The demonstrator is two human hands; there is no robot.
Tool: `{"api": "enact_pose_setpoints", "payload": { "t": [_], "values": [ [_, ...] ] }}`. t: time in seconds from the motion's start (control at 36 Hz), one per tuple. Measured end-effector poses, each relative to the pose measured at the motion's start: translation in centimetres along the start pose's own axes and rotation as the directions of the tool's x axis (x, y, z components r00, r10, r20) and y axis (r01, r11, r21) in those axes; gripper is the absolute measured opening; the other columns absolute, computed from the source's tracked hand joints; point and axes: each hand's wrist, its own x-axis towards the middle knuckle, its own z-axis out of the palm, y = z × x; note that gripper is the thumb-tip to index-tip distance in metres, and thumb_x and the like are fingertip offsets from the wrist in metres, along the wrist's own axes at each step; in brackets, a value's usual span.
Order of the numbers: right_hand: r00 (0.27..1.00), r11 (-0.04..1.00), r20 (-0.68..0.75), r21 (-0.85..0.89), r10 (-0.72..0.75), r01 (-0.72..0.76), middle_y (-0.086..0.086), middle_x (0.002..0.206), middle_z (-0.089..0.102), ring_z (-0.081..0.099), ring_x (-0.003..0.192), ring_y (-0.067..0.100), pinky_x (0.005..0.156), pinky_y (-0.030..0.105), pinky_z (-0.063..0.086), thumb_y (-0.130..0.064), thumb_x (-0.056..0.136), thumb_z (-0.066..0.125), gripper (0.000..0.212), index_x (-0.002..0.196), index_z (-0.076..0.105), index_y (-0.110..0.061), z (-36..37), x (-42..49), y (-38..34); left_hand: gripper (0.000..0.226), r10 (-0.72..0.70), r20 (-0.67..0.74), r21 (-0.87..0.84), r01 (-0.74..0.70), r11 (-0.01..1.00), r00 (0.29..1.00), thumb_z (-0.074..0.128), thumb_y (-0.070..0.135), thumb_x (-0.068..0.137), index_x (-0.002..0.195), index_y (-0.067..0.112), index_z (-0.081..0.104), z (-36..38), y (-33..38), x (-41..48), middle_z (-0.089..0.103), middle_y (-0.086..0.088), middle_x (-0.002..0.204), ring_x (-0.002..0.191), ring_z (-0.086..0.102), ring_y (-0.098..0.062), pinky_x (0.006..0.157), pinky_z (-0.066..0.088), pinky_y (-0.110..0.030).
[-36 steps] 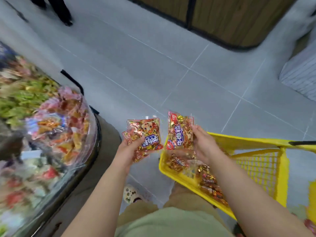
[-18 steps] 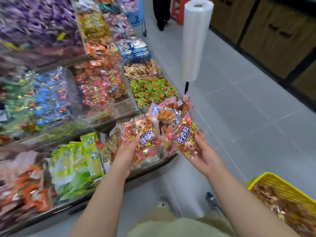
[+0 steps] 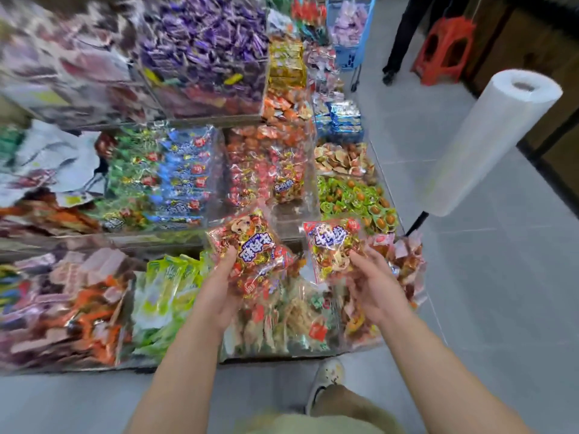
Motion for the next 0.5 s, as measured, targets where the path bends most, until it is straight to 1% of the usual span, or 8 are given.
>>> {"api": "enact_pose_setpoints", "payload": {
  "t": [0.08, 0.19, 0.25, 0.28, 0.33, 0.36, 0.42, 0.5],
  "values": [
    [1.0, 0.999, 0.015, -0.037, 0.027, -0.026, -0.001, 0.061, 0.065, 0.063, 0.052, 0.01, 0.047, 0.019, 0.05, -0.011, 0.085, 0.066, 0.019, 0.093, 0.051, -0.017, 2.7, 2.7, -2.3, 0.037, 0.036, -0.095, 0.004, -0.036, 0.999, 0.995, 0.047, 0.048, 0.094, 0.112, 0.02, 0.063, 0.6, 1.8, 1.8, 0.076, -0.001, 0.098, 0.085, 0.073, -0.016, 0.072, 0.056, -0.036],
    [0.998, 0.934, 0.052, -0.355, -0.028, 0.044, 0.01, 0.091, 0.063, 0.067, 0.062, 0.015, 0.055, 0.023, 0.054, -0.013, 0.085, 0.068, 0.022, 0.098, 0.051, -0.011, 6.3, 6.3, -5.3, 0.039, 0.066, -0.2, -0.03, -0.074, 0.997, 0.978, 0.044, 0.051, 0.096, 0.114, 0.021, 0.063, 1.1, 3.8, 4.5, 0.076, 0.0, 0.092, 0.079, 0.073, -0.016, 0.063, 0.056, -0.031],
    [0.99, 0.818, 0.064, -0.556, -0.13, 0.143, 0.006, 0.092, 0.061, 0.068, 0.066, 0.017, 0.059, 0.032, 0.056, -0.016, 0.085, 0.067, 0.02, 0.092, 0.049, -0.016, 8.0, 8.1, -6.4, 0.041, 0.065, -0.22, -0.051, -0.078, 0.996, 0.973, 0.042, 0.053, 0.096, 0.115, 0.022, 0.062, 1.1, 4.6, 5.7, 0.076, 0.001, 0.089, 0.076, 0.074, -0.017, 0.057, 0.056, -0.029],
    [0.977, 0.719, 0.073, -0.667, -0.199, 0.196, 0.002, 0.085, 0.058, 0.065, 0.065, 0.015, 0.058, 0.034, 0.054, -0.019, 0.085, 0.066, 0.021, 0.085, 0.046, -0.019, 8.9, 9.0, -6.9, 0.043, 0.066, -0.226, -0.055, -0.08, 0.995, 0.972, 0.041, 0.054, 0.096, 0.117, 0.022, 0.061, 1.2, 5.0, 6.2, 0.076, 0.002, 0.088, 0.075, 0.074, -0.016, 0.055, 0.055, -0.028],
    [0.946, 0.51, 0.114, -0.819, -0.302, 0.262, -0.002, 0.072, 0.049, 0.051, 0.06, 0.012, 0.054, 0.029, 0.042, -0.022, 0.083, 0.065, 0.026, 0.077, 0.04, -0.021, 10.6, 10.6, -7.5, 0.051, 0.059, -0.247, -0.054, -0.075, 0.996, 0.967, 0.037, 0.057, 0.095, 0.125, 0.023, 0.058, 1.1, 5.8, 7.1, 0.075, 0.002, 0.096, 0.079, 0.072, -0.015, 0.058, 0.054, -0.027],
    [0.936, 0.448, 0.133, -0.85, -0.325, 0.276, -0.002, 0.071, 0.048, 0.047, 0.059, 0.012, 0.053, 0.029, 0.038, -0.021, 0.083, 0.064, 0.025, 0.077, 0.04, -0.021, 11.3, 11.4, -7.7, 0.054, 0.055, -0.257, -0.049, -0.07, 0.996, 0.965, 0.036, 0.06, 0.095, 0.127, 0.023, 0.057, 1.0, 6.3, 7.5, 0.073, 0.002, 0.1, 0.082, 0.071, -0.014, 0.06, 0.053, -0.028],
    [0.931, 0.359, 0.148, -0.893, -0.333, 0.271, -0.003, 0.072, 0.048, 0.046, 0.059, 0.01, 0.047, 0.025, 0.032, -0.018, 0.082, 0.063, 0.019, 0.085, 0.044, -0.016, 12.7, 12.9, -7.8, 0.054, 0.054, -0.272, -0.032, -0.065, 0.997, 0.961, 0.035, 0.062, 0.094, 0.126, 0.025, 0.058, 0.7, 7.3, 8.4, 0.072, 0.002, 0.105, 0.084, 0.07, -0.013, 0.061, 0.053, -0.03],
    [0.943, 0.248, 0.144, -0.943, -0.3, 0.223, -0.003, 0.076, 0.049, 0.046, 0.06, 0.009, 0.045, 0.025, 0.028, -0.013, 0.085, 0.059, 0.023, 0.103, 0.046, -0.01, 14.5, 15.0, -7.0, 0.047, 0.08, -0.273, -0.014, -0.087, 0.996, 0.959, 0.04, 0.057, 0.095, 0.123, 0.024, 0.058, 0.3, 9.0, 9.5, 0.071, -0.002, 0.112, 0.093, 0.07, -0.018, 0.071, 0.055, -0.034]
  ]
}}
